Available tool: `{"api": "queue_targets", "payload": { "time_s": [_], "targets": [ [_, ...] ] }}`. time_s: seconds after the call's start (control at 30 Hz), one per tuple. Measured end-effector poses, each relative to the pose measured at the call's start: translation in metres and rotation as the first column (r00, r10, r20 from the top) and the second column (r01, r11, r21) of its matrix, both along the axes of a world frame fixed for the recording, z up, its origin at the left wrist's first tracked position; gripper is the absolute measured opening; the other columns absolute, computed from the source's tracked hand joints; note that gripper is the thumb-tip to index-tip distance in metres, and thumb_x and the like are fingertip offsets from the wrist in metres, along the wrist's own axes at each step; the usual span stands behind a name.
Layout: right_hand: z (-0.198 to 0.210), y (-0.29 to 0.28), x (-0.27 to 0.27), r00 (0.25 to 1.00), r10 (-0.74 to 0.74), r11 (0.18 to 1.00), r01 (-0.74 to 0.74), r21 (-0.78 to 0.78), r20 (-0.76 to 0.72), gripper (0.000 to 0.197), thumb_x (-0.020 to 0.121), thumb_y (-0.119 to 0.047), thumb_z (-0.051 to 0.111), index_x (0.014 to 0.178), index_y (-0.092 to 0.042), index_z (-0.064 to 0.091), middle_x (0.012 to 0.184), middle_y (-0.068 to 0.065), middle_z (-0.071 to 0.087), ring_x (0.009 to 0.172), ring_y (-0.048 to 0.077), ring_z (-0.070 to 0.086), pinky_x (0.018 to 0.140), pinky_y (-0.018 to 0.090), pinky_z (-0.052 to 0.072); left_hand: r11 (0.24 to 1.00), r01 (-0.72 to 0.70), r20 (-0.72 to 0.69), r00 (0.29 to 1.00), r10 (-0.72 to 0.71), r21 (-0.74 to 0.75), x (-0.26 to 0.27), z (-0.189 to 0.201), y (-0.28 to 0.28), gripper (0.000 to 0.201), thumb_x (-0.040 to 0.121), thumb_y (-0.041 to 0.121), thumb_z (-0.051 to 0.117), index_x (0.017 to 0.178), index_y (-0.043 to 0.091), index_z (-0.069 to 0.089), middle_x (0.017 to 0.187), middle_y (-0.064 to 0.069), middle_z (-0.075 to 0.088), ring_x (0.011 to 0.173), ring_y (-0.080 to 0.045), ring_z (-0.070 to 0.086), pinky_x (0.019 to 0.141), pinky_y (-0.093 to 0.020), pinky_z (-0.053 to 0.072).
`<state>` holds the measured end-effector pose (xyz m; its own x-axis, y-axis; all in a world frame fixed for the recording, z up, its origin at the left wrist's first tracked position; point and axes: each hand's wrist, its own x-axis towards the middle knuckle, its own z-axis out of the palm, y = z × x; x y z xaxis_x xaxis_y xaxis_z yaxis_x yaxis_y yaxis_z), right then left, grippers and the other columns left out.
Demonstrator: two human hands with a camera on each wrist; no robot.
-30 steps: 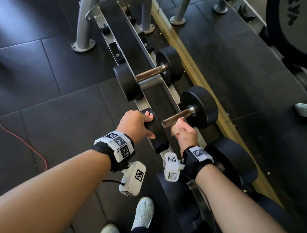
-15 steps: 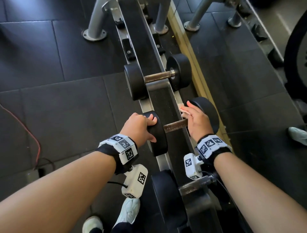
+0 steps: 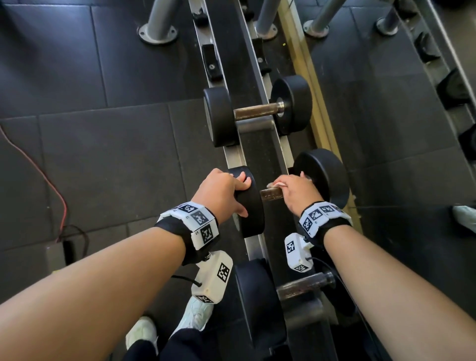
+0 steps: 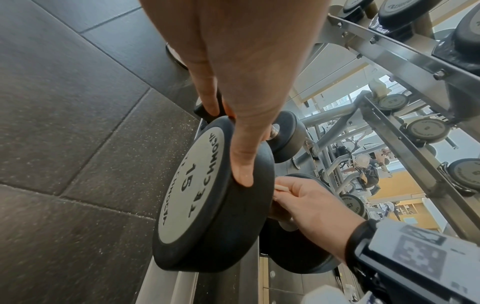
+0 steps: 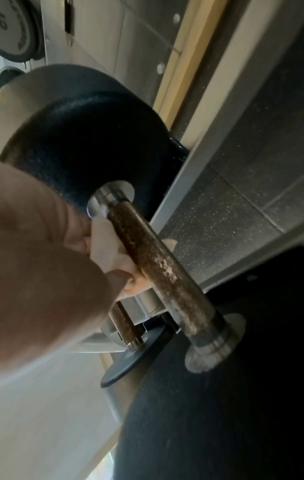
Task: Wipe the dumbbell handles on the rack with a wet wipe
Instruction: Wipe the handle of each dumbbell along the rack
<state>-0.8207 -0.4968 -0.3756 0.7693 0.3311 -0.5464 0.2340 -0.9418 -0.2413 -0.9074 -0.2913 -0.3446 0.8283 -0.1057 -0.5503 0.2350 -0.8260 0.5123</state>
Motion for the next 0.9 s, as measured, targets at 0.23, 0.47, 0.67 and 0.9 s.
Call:
{"api": "queue_targets", "payload": {
  "time_s": [0.23,0.47,0.67,0.9],
  "targets": [
    [0.014,0.014,-0.001,0.995,0.039,0.999,-0.038,0.006,-0.092,0.030,0.097,-0.009,0.049,0.113,-0.027,0.067,0.109,0.004,0.065,0.105,0.025,0.058,0.097,0.042,0.048,0.999,0.031,-0.047,0.998,-0.030,0.015,0.004,0.012,-0.001,0.080,0.082,0.046,0.073,0.149,0.038,0.032,0.153,0.019,0.036,0.135,-0.015,0.031,0.110,-0.030,0.033],
    [0.022,-0.003,0.006,0.997,-0.060,0.998,0.062,0.023,-0.045,0.024,0.101,-0.018,0.045,0.105,-0.027,0.067,0.091,-0.004,0.062,0.085,0.016,0.058,0.077,0.029,0.042,0.999,0.041,-0.052,0.998,-0.040,0.019,0.003,0.022,0.000,0.078,0.084,0.045,0.071,0.150,0.037,0.030,0.154,0.020,0.034,0.136,-0.015,0.030,0.111,-0.029,0.031],
    [0.016,0.013,-0.003,0.988,0.030,0.982,-0.001,0.188,-0.152,0.025,0.103,-0.024,0.045,0.105,-0.021,0.070,0.103,-0.003,0.068,0.098,0.017,0.061,0.086,0.030,0.044,1.000,0.025,-0.055,0.998,-0.024,0.014,0.003,0.021,-0.002,0.079,0.083,0.043,0.073,0.150,0.037,0.031,0.153,0.019,0.036,0.135,-0.015,0.031,0.111,-0.030,0.032],
    [0.025,0.014,-0.007,0.993,0.101,0.961,-0.080,-0.265,0.065,0.015,0.092,-0.009,0.053,0.099,-0.019,0.062,0.095,0.004,0.059,0.107,0.028,0.056,0.084,0.042,0.054,0.998,0.042,-0.082,0.996,-0.038,0.049,0.006,0.015,-0.001,0.082,0.081,0.046,0.074,0.150,0.038,0.031,0.152,0.014,0.040,0.137,-0.016,0.032,0.112,-0.036,0.034]
  ]
}}
